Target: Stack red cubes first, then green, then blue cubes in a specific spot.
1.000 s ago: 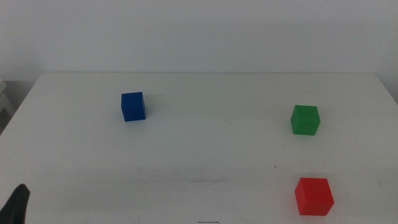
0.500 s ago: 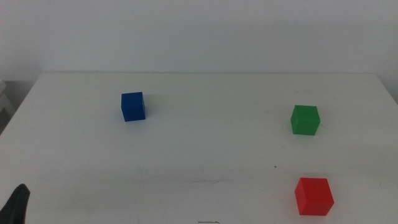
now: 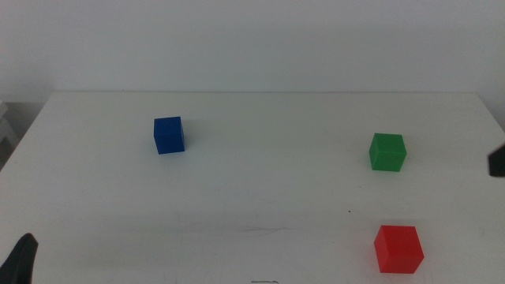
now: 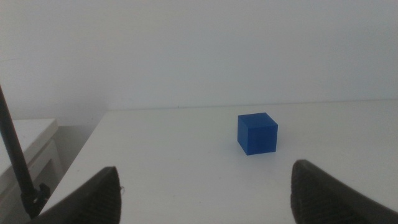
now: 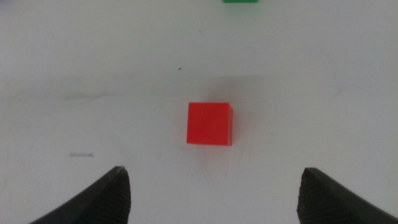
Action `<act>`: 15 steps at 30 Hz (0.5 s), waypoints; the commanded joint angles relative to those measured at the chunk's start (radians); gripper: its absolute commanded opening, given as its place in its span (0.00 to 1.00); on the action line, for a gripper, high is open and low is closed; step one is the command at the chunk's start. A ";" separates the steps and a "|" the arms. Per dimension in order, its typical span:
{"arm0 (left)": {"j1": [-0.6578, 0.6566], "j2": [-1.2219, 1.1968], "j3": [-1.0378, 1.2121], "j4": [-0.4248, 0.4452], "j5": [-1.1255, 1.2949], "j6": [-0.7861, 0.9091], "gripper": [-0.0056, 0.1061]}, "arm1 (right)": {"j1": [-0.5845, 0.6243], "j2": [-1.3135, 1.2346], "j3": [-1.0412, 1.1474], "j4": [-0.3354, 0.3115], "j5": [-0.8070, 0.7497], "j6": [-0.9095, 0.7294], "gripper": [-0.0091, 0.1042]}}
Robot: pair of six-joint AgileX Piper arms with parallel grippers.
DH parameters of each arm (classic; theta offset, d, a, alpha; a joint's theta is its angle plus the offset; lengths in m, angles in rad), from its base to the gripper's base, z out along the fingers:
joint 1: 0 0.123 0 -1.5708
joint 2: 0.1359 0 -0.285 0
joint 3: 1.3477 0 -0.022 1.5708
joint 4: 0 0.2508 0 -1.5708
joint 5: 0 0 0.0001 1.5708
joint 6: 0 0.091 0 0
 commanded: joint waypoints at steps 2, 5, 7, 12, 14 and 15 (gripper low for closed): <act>-0.002 -0.020 -0.003 -0.002 -0.082 -0.003 0.89 | 0.103 0.076 -0.072 -0.106 0.048 0.194 0.86; -0.002 -0.020 -0.003 -0.002 -0.082 -0.003 0.89 | 0.185 0.138 -0.080 -0.082 0.048 0.258 0.86; -0.002 -0.020 -0.003 -0.002 -0.082 -0.003 0.89 | 0.223 0.174 -0.080 -0.075 0.048 0.252 0.86; -0.002 -0.020 -0.003 -0.002 -0.082 -0.003 0.89 | 0.263 0.250 -0.080 -0.073 0.048 0.250 0.86; -0.002 -0.020 -0.003 -0.002 -0.082 -0.003 0.89 | 0.263 0.268 -0.079 -0.076 0.046 0.250 0.86; -0.002 -0.020 -0.003 -0.002 -0.082 -0.003 0.89 | 0.263 0.277 -0.078 -0.082 0.046 0.250 0.86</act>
